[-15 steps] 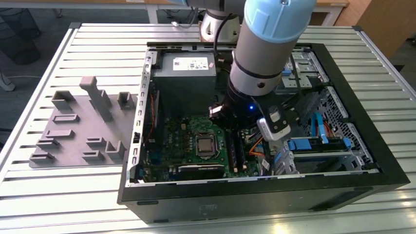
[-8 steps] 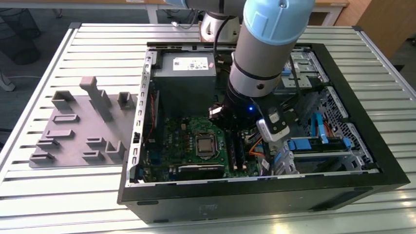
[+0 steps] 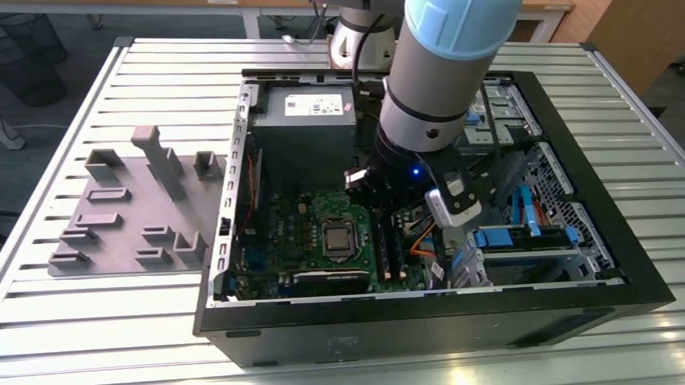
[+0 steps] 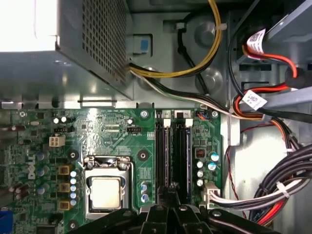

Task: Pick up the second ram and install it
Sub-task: 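Press down the second ram until it locks into place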

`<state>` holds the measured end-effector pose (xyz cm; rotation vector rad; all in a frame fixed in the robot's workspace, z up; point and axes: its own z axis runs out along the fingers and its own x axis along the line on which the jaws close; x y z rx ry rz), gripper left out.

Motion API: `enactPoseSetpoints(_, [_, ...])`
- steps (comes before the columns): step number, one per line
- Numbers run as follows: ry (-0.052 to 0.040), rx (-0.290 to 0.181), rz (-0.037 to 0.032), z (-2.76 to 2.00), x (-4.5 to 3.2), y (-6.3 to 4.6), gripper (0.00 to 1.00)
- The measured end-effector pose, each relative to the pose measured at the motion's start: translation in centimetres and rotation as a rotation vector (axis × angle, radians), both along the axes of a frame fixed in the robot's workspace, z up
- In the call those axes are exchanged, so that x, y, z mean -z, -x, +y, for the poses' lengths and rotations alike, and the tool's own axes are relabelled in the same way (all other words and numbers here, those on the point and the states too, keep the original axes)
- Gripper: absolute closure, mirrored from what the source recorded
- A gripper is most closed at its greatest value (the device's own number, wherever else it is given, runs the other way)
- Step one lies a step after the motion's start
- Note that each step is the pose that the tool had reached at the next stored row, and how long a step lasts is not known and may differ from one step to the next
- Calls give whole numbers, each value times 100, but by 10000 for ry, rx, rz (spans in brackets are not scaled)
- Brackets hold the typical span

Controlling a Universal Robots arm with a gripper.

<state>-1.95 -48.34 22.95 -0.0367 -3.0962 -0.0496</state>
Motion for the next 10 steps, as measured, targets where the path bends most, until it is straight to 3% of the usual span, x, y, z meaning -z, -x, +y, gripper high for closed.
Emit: enactPoseSetpoints(10, [-28,0,1,0,-18,0,89])
